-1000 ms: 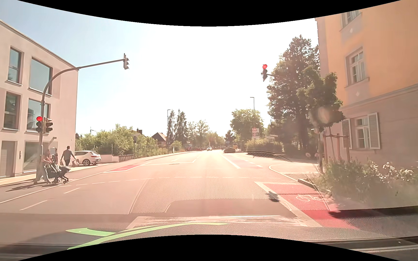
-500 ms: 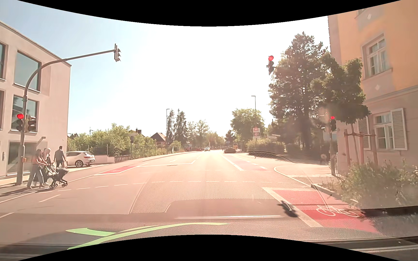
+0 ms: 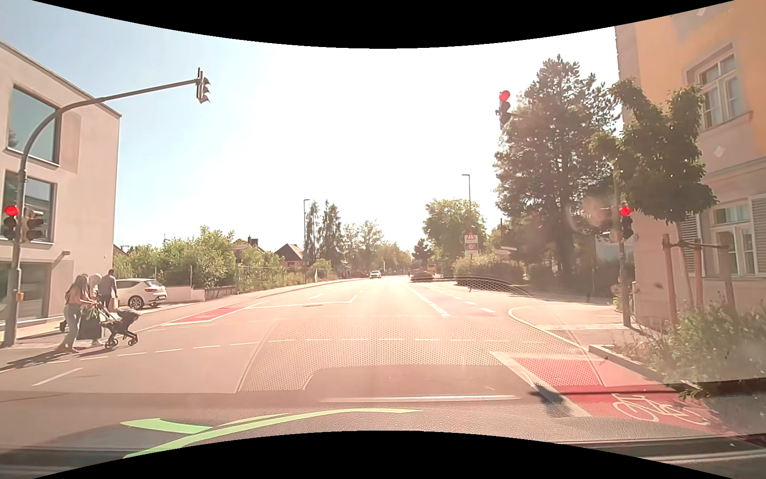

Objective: Follow the waypoints while adhering to traffic rules and regulations

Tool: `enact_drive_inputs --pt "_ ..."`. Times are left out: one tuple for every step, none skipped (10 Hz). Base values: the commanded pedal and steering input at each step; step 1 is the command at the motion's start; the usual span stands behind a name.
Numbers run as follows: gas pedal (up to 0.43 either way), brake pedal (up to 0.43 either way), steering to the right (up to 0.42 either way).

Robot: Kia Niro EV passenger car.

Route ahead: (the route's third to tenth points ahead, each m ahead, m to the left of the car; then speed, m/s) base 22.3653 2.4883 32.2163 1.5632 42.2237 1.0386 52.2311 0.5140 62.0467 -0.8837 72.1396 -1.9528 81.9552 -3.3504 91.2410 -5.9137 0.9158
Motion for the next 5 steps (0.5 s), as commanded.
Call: enact_drive_inputs --pt "0.000 0.201 0.000" --pt "0.000 0.201 0.000" --pt "0.000 0.201 0.000" --pt "0.000 0.195 0.000" --pt "0.000 0.195 0.000"
